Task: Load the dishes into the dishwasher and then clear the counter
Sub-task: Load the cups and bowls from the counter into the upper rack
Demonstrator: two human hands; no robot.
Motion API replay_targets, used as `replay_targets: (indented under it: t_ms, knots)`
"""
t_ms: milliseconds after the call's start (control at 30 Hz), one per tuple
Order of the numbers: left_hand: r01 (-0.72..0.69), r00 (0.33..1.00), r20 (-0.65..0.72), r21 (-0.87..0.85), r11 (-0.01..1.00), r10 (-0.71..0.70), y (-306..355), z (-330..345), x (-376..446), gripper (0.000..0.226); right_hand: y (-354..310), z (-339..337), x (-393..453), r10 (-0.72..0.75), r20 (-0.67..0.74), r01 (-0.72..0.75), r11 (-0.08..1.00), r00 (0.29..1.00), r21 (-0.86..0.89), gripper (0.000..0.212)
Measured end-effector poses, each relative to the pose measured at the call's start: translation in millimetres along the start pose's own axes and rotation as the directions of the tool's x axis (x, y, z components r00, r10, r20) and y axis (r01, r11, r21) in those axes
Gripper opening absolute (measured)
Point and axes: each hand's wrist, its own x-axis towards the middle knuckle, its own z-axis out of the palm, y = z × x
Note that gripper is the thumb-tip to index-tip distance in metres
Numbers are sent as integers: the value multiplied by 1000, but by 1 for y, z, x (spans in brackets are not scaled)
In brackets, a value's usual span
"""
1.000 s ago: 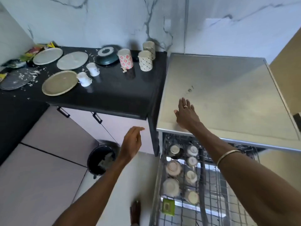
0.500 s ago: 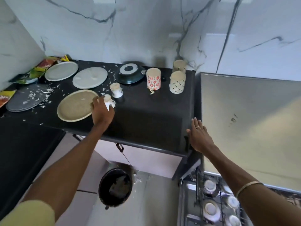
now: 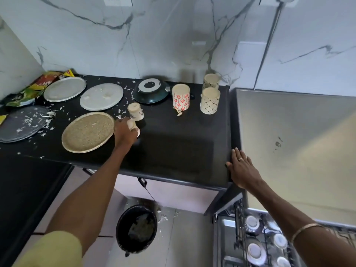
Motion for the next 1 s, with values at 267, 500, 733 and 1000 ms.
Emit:
replay_targets:
  t_ms: [267, 500, 733, 1000]
  knots:
    - [-152, 988, -3, -121, 981, 153, 62, 13, -87, 49, 53, -4, -39, 51, -9, -51, 996, 999, 74, 63]
    - [-199, 975, 35, -293, 935, 218, 136, 37, -214, 51, 138, -8, -98, 86, -34, -85, 996, 996, 27, 65]
    - [-308, 928, 58, -438, 845, 368, 220, 59, -369, 50, 226, -11, -157, 107, 7, -107, 994, 994, 36, 64]
    - [-292, 870, 276, -382, 877, 409, 246, 128, -550, 58, 275, -5, -179, -14, -21, 15, 999, 1000, 43, 60]
